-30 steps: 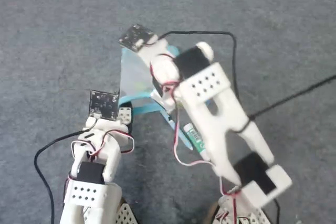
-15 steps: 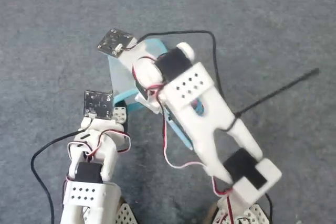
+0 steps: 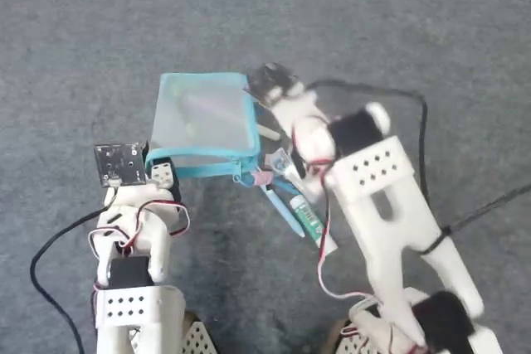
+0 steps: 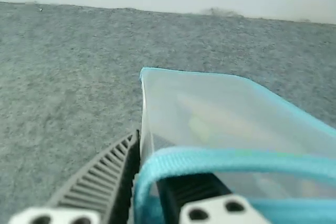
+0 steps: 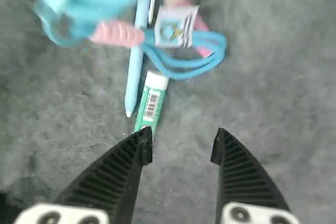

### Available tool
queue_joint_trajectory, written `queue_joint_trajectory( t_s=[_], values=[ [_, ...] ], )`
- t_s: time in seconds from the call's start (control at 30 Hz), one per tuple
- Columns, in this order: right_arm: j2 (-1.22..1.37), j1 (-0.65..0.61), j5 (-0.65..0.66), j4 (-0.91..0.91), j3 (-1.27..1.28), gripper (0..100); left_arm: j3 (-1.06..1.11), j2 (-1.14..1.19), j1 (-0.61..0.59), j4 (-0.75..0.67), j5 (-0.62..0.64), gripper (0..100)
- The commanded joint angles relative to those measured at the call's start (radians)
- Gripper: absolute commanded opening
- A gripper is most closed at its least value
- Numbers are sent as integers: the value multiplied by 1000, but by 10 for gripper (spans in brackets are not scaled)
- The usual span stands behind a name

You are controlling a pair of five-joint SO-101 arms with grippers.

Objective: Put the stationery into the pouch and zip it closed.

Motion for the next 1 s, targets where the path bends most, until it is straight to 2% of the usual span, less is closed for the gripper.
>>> queue_joint_trajectory(
  t_s=[0.0,0.17,0.37,0.5,0.77,0.97],
  values=[
    [-122,12,43,-148,273,194,-70,-2,-11,-37,15,12],
    [-140,13,38,-323,457,194,-68,-2,-9,-37,15,12],
    [-142,13,41,-351,611,194,-67,-2,-11,-35,15,12],
    [-142,16,46,-440,701,194,-67,-2,-6,-37,15,12],
    [-140,19,40,-486,735,191,-65,-2,-8,-32,15,12],
    [-140,33,40,-527,778,35,-65,2,-9,-32,15,12]
  ],
)
